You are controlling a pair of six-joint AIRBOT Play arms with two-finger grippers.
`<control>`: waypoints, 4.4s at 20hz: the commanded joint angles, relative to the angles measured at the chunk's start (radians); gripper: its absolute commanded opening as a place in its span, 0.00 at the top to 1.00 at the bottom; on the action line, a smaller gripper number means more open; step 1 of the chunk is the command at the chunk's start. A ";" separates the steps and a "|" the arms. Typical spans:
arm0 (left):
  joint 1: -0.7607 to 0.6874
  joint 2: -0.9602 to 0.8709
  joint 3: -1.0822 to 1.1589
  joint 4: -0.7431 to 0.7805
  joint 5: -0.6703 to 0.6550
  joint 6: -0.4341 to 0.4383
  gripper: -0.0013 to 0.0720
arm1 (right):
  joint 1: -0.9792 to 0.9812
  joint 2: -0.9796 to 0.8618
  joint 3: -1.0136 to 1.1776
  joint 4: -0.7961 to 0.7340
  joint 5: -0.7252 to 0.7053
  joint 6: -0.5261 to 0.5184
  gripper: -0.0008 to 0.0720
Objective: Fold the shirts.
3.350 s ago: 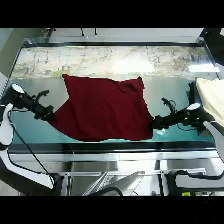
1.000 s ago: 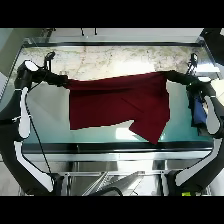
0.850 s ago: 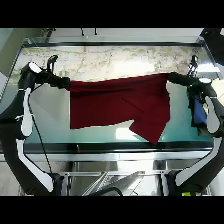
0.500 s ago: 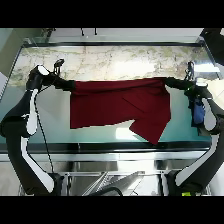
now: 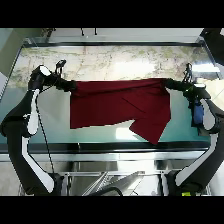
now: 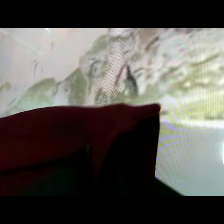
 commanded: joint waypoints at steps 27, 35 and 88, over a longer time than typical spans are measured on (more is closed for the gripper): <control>-0.050 0.311 -0.575 0.000 -0.104 -0.114 0.97 | -0.373 0.534 -0.727 -0.386 0.523 0.423 0.53; -0.007 0.311 -0.517 -0.002 -0.204 -0.121 0.97 | -0.110 0.541 -0.846 -0.376 0.327 0.433 0.66; -0.041 0.088 0.072 -0.104 -0.373 -0.200 0.47 | -0.006 0.189 -0.291 -0.297 0.410 0.377 0.05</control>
